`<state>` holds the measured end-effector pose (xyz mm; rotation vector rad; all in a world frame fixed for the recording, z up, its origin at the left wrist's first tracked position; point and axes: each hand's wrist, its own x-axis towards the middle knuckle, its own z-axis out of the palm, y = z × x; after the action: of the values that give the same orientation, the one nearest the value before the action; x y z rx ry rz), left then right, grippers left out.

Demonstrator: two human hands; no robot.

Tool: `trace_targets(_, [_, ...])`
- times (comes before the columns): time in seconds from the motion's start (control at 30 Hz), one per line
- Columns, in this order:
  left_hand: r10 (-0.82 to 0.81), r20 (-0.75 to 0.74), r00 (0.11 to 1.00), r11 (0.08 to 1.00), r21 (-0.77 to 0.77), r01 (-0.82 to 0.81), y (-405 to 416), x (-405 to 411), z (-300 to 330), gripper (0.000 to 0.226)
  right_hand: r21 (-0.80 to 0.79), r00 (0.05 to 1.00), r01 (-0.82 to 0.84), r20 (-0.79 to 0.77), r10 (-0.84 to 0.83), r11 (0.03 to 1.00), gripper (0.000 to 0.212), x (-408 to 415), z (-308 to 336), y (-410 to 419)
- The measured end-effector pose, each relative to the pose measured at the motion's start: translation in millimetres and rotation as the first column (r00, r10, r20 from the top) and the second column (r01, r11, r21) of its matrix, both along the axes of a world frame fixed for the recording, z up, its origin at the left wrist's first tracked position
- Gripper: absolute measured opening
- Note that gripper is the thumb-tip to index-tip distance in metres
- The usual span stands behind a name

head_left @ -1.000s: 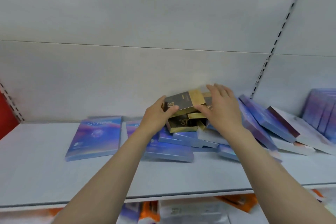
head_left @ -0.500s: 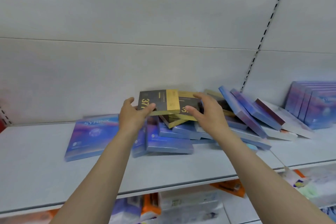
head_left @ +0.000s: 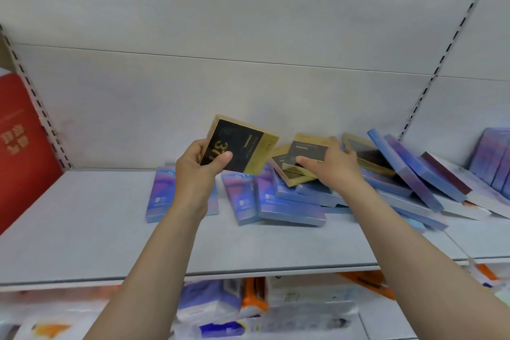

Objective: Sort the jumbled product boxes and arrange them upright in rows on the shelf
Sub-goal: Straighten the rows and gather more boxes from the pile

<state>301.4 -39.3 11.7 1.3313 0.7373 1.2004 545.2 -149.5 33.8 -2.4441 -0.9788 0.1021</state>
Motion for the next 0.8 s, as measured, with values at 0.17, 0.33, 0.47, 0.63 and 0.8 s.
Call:
trace_targets(0.17, [0.05, 0.071, 0.996, 0.997, -0.056, -0.046, -13.0, -9.7, -7.9, 0.032, -0.004, 0.996, 0.05, 0.069, -0.05, 0.999, 0.102, -12.1, 7.8, 9.0])
trace_targets(0.33, [0.07, 0.032, 0.997, 0.996, -0.066, -0.068, -34.4, -7.4, -9.1, 0.025, 0.02, 0.999, 0.036, 0.021, -0.036, 0.999, 0.089, -9.3, 15.2, 15.8])
trace_targets(0.47, [0.118, 0.032, 0.992, 0.989, -0.088, -0.115, -56.6, 4.8, -3.1, 0.028, -0.069, 0.995, -0.05, 0.079, 0.055, 0.996, 0.078, -4.7, 17.0, 7.9])
trace_targets(0.63, [0.231, 0.105, 0.967, 0.965, -0.15, -0.214, -87.3, 9.2, -12.2, 0.037, 0.083, 0.977, -0.212, 0.012, 0.212, 0.974, 0.066, 3.9, 3.6, -10.0])
trace_targets(0.8, [0.296, 0.106, 0.949, 0.938, -0.223, -0.267, -116.6, 5.4, -23.0, 0.05, 0.14, 0.96, -0.265, -0.051, 0.274, 0.954, 0.072, 4.0, 3.3, -15.0])
